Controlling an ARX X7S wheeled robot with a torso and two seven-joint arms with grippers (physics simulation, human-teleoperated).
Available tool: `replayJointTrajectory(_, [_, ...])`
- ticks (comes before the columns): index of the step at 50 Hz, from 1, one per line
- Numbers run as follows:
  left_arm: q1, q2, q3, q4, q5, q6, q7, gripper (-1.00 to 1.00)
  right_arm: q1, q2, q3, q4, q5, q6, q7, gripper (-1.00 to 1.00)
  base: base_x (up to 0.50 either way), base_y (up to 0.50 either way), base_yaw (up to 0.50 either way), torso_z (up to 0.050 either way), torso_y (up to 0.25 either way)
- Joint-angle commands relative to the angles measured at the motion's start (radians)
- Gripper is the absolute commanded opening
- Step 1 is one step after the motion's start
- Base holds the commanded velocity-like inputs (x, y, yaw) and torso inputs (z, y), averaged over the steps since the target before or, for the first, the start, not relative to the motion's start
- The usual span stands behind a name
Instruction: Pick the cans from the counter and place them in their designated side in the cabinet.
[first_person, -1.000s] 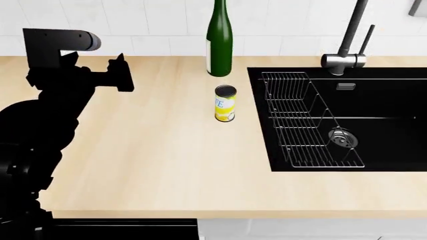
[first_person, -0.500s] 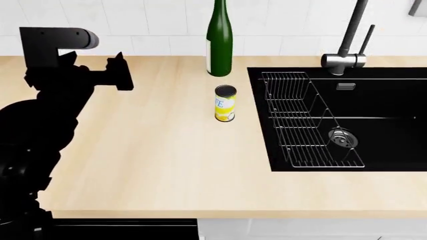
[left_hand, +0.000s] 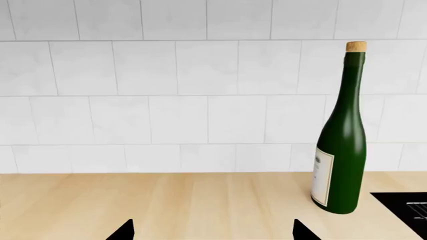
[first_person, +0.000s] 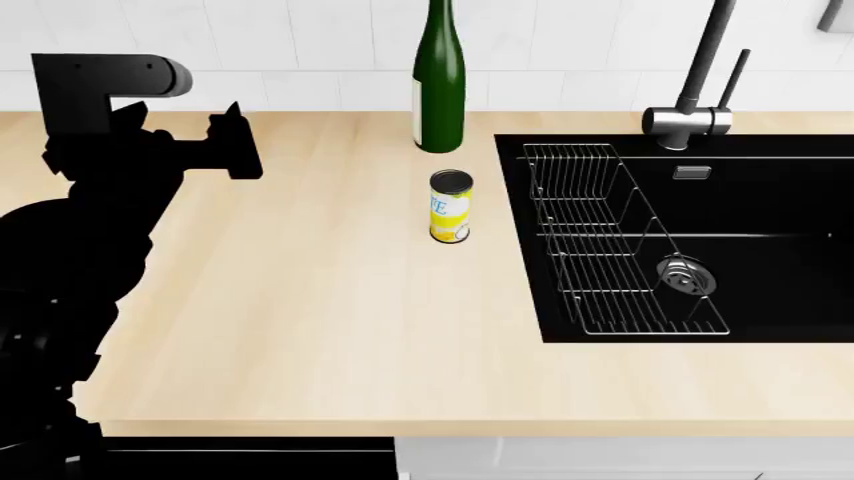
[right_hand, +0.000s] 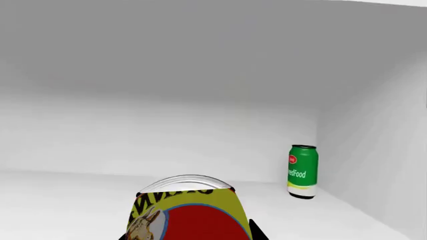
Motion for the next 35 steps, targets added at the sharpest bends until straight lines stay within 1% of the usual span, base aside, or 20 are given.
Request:
replayJointTrajectory(1, [0.003,-0.001,0.0,-0.007,0.0,0.008,-0.002,1.0,-0.006,-0.005,-0.004,0.0,-0.025,-0.002,-0.008,-1.0,0.0,-0.19,0.0,0.0,0.0])
replayJointTrajectory(28, [-0.002,-0.013,-0.01,-0.05,0.006,0.045,-0.001,1.0,-0.032,-0.02,-0.016,0.0,-0.014,-0.034,-0.015,-1.0,0.0,-0.49,0.0,0.0,0.001])
replayJointTrajectory(35, [-0.087,-0.064,0.032,-0.108,0.059,0.067,0.012,1.0,-0.038,-0.021,-0.005,0.0,-0.013,-0.042,-0.001,-1.0,0.0,-0.01,0.0,0.0,0.001])
